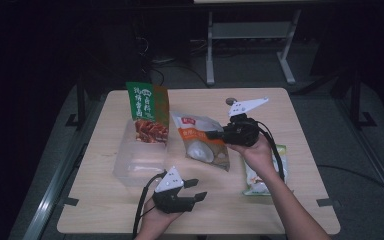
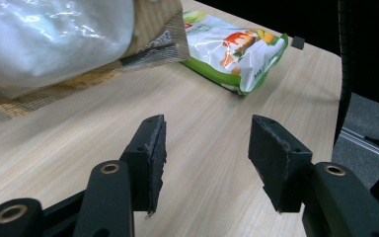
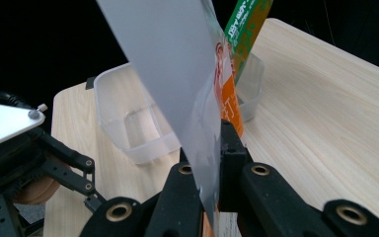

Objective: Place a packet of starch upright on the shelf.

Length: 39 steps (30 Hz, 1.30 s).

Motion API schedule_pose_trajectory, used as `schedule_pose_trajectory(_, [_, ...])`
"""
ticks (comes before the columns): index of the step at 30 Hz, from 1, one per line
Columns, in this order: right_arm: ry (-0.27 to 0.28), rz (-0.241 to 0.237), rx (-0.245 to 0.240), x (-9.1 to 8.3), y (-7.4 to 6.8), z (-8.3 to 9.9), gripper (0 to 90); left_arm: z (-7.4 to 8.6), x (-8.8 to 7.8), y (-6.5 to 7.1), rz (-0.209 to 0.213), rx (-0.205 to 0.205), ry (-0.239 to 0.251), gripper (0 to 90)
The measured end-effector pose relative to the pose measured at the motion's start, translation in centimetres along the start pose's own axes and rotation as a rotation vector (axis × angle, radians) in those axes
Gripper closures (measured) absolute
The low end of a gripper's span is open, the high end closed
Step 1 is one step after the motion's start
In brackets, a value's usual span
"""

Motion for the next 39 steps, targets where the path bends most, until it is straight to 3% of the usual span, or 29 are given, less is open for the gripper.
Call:
schedule_pose_trajectory(18, [-0.001, -0.033, -0.044, 1.9, -0.9, -3.6, 89.7, 0.1, 0.3, 0.3, 0.013, 0.011, -0.006, 45.6])
schedule_pose_trajectory(39, [0.010, -0.086, -0.082, 5.9, -2.5, -7.4, 89.7, 0.0, 0.1, 0.5, 0.018, 0.011, 0.004, 44.1])
Point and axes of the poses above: each handheld gripper's, and its own axes: x roughly forward along the jaws, z roughly out of its underside, y roughly to its right, the point moved 7 cm from there along x, roughly forward along the jaws, and after that the axes turned 1 degree about -y, right-handed, at the moved point
